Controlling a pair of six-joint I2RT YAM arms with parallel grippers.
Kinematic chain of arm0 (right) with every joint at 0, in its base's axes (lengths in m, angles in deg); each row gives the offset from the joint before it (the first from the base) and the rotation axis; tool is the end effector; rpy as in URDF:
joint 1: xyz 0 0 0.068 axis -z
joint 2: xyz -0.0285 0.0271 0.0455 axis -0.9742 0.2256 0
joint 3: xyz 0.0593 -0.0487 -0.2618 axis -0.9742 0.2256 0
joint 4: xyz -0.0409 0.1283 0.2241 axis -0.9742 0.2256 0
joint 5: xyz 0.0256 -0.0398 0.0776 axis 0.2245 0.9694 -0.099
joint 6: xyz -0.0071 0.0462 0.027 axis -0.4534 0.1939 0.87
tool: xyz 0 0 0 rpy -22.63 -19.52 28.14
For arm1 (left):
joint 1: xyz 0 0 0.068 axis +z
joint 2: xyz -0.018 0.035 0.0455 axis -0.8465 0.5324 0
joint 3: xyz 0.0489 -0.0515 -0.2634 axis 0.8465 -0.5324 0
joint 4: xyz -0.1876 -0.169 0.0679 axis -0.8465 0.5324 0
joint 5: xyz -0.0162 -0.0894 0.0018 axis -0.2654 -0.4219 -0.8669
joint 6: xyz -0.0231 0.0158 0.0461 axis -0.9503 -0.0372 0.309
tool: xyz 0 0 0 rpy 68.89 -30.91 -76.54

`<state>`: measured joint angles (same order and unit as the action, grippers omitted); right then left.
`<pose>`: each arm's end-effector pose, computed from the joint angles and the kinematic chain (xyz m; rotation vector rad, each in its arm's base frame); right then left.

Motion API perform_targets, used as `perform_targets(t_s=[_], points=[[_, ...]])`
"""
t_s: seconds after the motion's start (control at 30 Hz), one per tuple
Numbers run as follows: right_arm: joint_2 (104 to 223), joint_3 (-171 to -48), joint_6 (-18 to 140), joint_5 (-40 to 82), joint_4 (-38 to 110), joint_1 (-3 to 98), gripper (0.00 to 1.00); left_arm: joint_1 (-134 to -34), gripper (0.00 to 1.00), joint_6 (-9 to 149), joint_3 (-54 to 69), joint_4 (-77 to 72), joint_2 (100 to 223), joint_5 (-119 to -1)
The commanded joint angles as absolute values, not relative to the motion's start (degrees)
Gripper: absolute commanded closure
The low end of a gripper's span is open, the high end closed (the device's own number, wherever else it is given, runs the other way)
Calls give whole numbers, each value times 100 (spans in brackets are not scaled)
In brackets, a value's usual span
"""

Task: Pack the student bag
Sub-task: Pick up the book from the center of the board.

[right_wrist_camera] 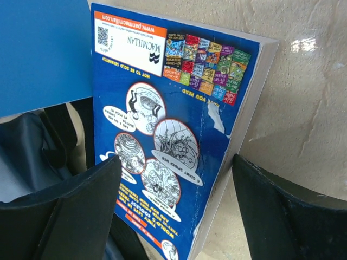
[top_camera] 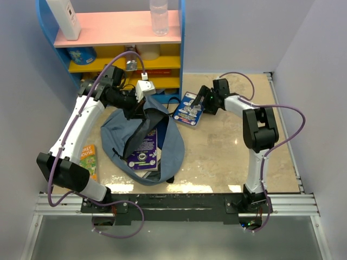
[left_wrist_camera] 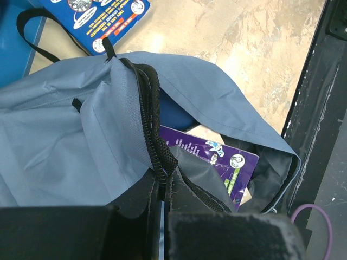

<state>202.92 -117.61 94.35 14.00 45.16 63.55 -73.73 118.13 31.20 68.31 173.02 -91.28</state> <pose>0.4465 0.1160 0.1661 0.4429 2.4347 0.7391 0.2718 -0.1010 0.3860 1.2757 2.0638 -0.7394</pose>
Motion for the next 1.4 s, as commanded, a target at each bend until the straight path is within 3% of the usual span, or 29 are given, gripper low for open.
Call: perform_targets(t_s=[0.0,0.3,0.67,0.87,1.0,1.17,1.37], points=[[19772,-12200,9449,1261,4420,6070,15,-7401,100,11719,3075,6568,17002,-9229],[19561,-12482,9458,1410,4560,6026,18,-7409,100,11745,2961,6524,16950,-9220],[19692,-11593,10125,1225,3610,6000,22,-7401,100,11763,2925,6541,16862,-9185],[19702,-11251,10205,1919,3900,5956,28,-7401,100,11780,2908,6550,16835,-9220],[19781,-11198,10222,2069,4077,5947,39,-7401,100,11781,2917,6541,16835,-9220],[19772,-10707,10529,1911,3085,5947,55,-7409,100,11737,2934,6550,16870,-9264],[19579,-10390,10907,2025,1995,5947,53,-7409,100,11780,2934,6576,16870,-9220]])
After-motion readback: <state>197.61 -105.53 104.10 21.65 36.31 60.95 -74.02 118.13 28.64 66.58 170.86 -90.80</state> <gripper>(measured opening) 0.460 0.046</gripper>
